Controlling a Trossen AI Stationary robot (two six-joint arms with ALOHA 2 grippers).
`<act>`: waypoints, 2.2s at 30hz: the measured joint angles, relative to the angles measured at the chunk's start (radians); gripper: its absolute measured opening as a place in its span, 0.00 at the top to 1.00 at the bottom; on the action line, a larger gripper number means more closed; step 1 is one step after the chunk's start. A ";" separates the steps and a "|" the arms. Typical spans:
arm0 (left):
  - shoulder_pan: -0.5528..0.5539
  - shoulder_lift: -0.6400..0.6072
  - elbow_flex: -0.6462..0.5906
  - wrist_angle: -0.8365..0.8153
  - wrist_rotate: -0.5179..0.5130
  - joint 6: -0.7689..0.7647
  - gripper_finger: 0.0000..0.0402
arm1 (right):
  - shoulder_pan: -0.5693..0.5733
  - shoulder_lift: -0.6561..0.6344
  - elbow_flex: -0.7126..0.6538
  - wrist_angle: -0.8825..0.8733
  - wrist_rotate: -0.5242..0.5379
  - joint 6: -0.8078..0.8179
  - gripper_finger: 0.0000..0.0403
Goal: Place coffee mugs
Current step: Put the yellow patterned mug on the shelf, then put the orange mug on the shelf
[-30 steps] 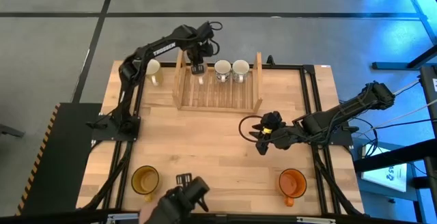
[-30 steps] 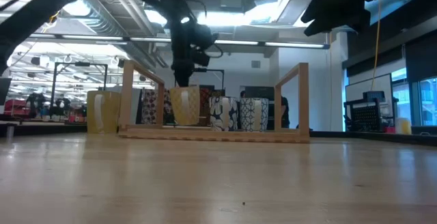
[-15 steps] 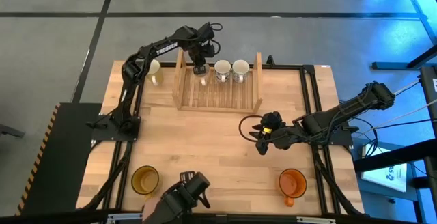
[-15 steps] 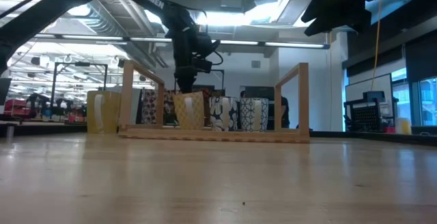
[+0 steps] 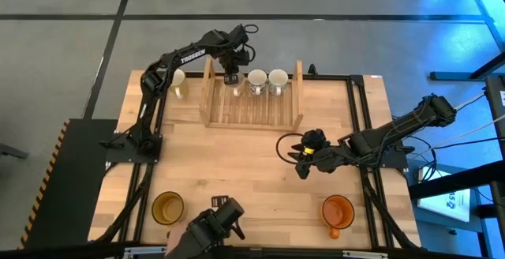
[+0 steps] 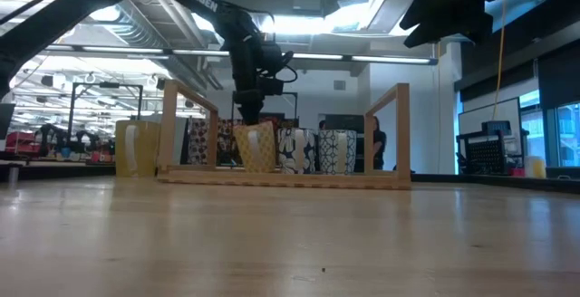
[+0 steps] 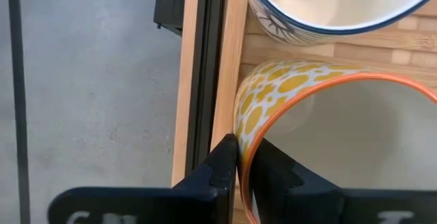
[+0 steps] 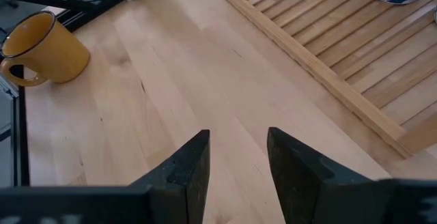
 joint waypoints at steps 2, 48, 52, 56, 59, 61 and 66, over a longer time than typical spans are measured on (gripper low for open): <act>0.000 0.000 0.000 0.001 0.000 0.001 0.93 | 0.000 0.000 0.000 0.000 0.000 0.000 0.67; -0.027 0.024 0.133 -0.045 -0.058 -0.056 0.70 | 0.000 -0.001 -0.001 0.001 0.007 -0.004 0.67; -0.035 0.024 0.216 -0.105 -0.050 -0.089 0.70 | 0.000 -0.001 -0.001 0.001 0.007 -0.004 0.67; -0.054 0.023 0.306 -0.193 -0.041 -0.136 0.70 | 0.000 -0.001 -0.001 0.001 0.007 -0.001 0.67; -0.067 0.015 0.358 -0.257 -0.001 -0.201 0.70 | 0.000 0.000 -0.001 0.002 -0.022 0.009 0.67; -0.068 -0.010 0.356 -0.276 0.049 -0.255 0.70 | 0.000 0.000 -0.001 0.003 -0.029 0.012 0.67; -0.096 -0.129 0.292 -0.314 0.080 -0.342 0.71 | 0.001 -0.003 -0.001 0.009 -0.038 0.030 0.67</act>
